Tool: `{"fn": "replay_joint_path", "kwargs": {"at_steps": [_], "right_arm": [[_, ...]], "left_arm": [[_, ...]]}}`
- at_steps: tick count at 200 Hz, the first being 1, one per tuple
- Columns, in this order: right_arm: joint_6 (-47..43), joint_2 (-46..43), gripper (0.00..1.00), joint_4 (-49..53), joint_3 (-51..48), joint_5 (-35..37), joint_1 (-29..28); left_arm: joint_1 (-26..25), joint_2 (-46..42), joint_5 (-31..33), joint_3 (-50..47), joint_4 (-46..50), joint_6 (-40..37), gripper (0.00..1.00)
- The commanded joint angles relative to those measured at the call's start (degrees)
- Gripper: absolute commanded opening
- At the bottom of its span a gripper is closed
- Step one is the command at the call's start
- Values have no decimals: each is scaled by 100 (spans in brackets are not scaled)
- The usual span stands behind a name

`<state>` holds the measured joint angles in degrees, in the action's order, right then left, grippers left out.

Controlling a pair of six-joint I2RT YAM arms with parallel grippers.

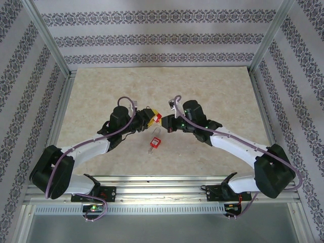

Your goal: Unlock with the key

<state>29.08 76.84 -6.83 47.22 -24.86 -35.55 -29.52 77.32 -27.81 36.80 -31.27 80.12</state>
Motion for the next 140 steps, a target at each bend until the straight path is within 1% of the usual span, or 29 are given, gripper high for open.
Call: {"fn": "replay_joint_path", "kwargs": {"at_steps": [1,29,58,97,140], "right_arm": [[857,-163,0,-1088,-73,-300,494],[1412,-300,0,-1319,-90,-881,795],[1879,-387,0,-1462,-149,-1179,1033],[2822,-364,0,-2270,-423,-1432,1380],[3677,-293,0,-2672,-475,-1486,1623]], "left_arm": [[-88,-32,-720,-42,-1403,-125,0],[39,228,-803,28,-2374,-90,0],[126,422,-916,245,-3000,-108,0],[277,475,-936,326,-3571,-249,0],[338,663,-921,634,-4238,-312,0]]}}
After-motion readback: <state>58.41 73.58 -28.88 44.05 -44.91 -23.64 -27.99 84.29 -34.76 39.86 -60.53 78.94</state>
